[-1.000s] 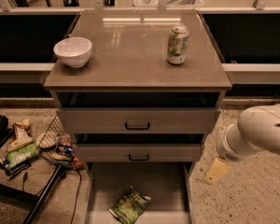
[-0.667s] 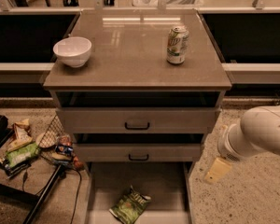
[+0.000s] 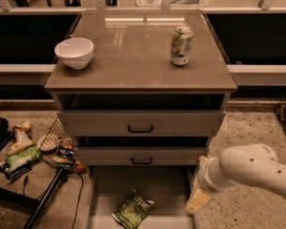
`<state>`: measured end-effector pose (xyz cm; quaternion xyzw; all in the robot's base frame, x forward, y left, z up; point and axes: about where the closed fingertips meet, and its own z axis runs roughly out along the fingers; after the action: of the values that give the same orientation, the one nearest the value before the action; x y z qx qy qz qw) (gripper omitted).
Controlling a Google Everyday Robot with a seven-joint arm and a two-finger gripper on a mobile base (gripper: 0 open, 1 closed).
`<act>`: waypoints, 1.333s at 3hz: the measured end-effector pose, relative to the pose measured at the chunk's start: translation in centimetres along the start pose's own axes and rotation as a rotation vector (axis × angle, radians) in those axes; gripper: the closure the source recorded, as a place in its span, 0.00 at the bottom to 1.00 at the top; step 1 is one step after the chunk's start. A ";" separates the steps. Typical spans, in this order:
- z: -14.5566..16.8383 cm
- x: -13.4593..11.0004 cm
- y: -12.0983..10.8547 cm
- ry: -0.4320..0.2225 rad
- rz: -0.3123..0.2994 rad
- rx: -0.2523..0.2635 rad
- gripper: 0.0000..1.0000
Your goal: Pick green jalapeno chip bag from bottom drawer and place on counter
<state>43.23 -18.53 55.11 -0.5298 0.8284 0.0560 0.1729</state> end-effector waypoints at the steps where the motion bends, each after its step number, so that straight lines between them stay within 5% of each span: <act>1: 9.6 0.5 3.6 -0.042 0.041 -0.101 0.00; 2: 15.9 0.0 5.7 -0.059 0.065 -0.168 0.00; 3: 15.9 0.0 5.7 -0.059 0.065 -0.168 0.00; 4: 19.4 -1.8 4.7 -0.158 0.035 -0.199 0.00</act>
Offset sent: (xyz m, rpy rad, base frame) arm -0.0072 0.0944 -0.2063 0.1661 0.1680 -0.0043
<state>44.10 -9.58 37.18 -0.5236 0.8117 0.1826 0.1833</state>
